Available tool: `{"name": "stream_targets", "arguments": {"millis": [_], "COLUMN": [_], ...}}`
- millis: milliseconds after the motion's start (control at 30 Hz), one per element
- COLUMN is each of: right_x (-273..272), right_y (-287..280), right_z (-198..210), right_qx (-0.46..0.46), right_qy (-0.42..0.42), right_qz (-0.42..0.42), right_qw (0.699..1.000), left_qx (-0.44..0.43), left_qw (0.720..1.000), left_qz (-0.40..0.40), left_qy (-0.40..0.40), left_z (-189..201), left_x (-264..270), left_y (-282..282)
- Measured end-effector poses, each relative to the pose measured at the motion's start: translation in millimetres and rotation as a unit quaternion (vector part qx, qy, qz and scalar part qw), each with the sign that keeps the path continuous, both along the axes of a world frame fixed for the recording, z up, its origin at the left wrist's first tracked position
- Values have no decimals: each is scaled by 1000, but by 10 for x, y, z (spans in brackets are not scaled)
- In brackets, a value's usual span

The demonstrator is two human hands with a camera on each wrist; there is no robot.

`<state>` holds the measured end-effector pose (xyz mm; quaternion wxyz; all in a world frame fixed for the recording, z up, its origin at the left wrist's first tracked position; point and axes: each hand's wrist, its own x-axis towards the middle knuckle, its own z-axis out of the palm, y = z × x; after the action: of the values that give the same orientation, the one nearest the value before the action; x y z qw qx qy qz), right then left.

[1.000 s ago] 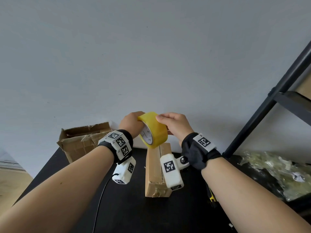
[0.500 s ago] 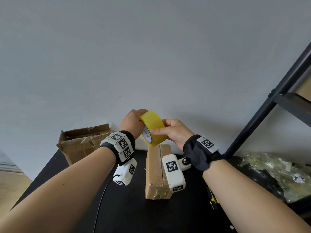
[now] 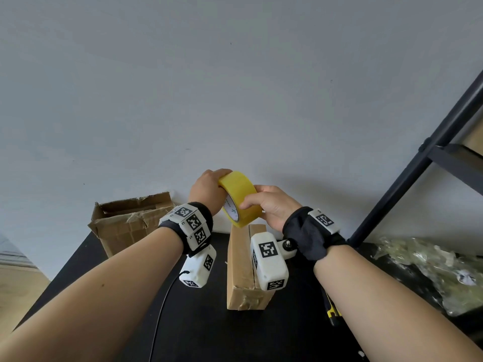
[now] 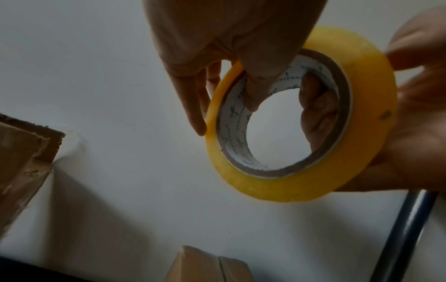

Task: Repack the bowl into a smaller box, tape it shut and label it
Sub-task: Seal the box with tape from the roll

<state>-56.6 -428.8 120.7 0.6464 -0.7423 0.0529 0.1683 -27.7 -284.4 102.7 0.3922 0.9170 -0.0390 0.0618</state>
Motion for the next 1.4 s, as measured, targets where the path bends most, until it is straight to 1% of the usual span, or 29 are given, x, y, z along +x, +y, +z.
{"name": "stream_targets", "arguments": {"millis": [200, 300, 367, 433, 467, 533, 700, 867, 1100, 1267, 1400], "right_x": [-11, -26, -29, -22, -16, -7, 33, 85, 131, 166, 172], "right_y": [8, -13, -41, -41, -30, 3, 4, 29, 58, 78, 76], "right_z": [-10, 7, 30, 57, 66, 80, 113, 114, 143, 121, 137], "right_qx": [-3, 11, -6, -68, -92, -111, -134, -154, -161, -177, -179], "right_qy": [-6, -28, -106, -212, -248, -277, -305, -315, -330, -315, -322], "right_qz": [3, -3, -16, -1, 11, 14, -5, -15, -32, -43, -42], "right_qw": [1000, 1000, 994, 975, 964, 954, 943, 936, 930, 931, 929], "left_qx": [10, 2, -15, -40, -49, -58, -92, -102, -123, -101, -106], "left_qw": [1000, 999, 995, 988, 984, 979, 969, 964, 959, 965, 965], "left_qz": [-4, 3, 29, 51, 55, 60, 59, 61, 66, 61, 64], "left_qy": [7, 46, 93, 139, 160, 188, 222, 240, 248, 235, 233], "left_z": [22, 33, 46, 80, 98, 117, 135, 157, 162, 188, 187], "left_x": [-11, 11, 48, 70, 76, 98, 142, 179, 198, 217, 212], "left_y": [-12, 13, 60, 101, 110, 113, 95, 77, 73, 72, 78]}}
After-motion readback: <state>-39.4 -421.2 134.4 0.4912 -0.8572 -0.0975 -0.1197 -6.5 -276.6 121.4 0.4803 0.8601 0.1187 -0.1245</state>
